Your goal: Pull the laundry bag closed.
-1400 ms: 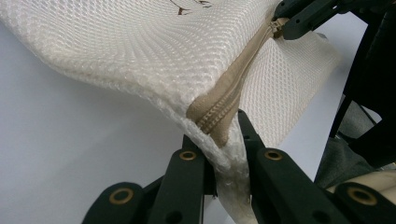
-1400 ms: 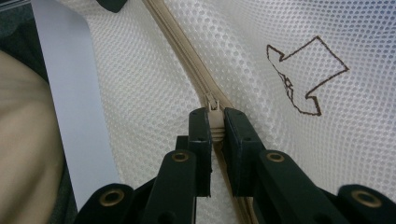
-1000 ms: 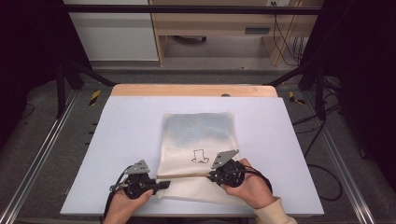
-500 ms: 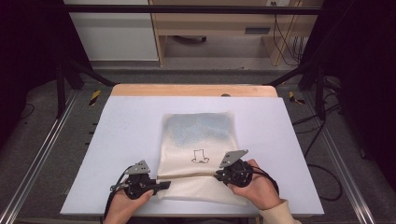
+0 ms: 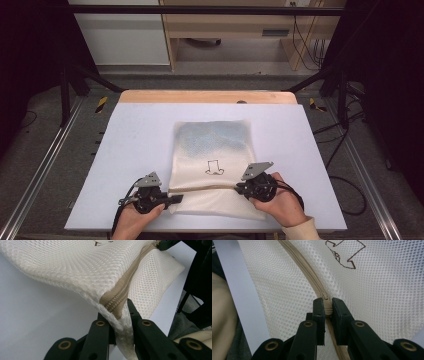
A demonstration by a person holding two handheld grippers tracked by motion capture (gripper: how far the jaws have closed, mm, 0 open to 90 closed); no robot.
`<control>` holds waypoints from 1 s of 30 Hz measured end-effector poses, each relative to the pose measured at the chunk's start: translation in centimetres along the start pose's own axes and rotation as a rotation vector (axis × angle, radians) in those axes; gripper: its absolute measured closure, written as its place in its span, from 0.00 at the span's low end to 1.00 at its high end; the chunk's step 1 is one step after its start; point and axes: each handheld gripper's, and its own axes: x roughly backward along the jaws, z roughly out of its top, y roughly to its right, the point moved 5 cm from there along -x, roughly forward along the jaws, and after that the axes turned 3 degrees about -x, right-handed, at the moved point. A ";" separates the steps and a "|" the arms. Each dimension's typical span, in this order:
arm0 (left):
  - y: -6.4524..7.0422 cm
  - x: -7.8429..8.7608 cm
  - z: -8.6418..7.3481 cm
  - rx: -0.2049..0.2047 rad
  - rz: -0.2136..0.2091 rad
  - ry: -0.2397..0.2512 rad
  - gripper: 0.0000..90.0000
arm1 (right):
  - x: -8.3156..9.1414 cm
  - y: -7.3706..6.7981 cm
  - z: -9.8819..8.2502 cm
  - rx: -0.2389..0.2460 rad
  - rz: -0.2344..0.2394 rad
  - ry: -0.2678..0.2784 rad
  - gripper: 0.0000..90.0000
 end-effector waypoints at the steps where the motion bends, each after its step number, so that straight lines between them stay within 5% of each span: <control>1: 0.0 0.0 0.0 -0.001 0.000 0.000 0.93 | 0.1 0.0 -0.1 -0.008 0.003 0.006 0.91; 30: 0.1 0.0 0.1 0.002 0.007 0.014 0.93 | 1.5 1.3 -2.1 -0.061 -0.029 0.028 0.91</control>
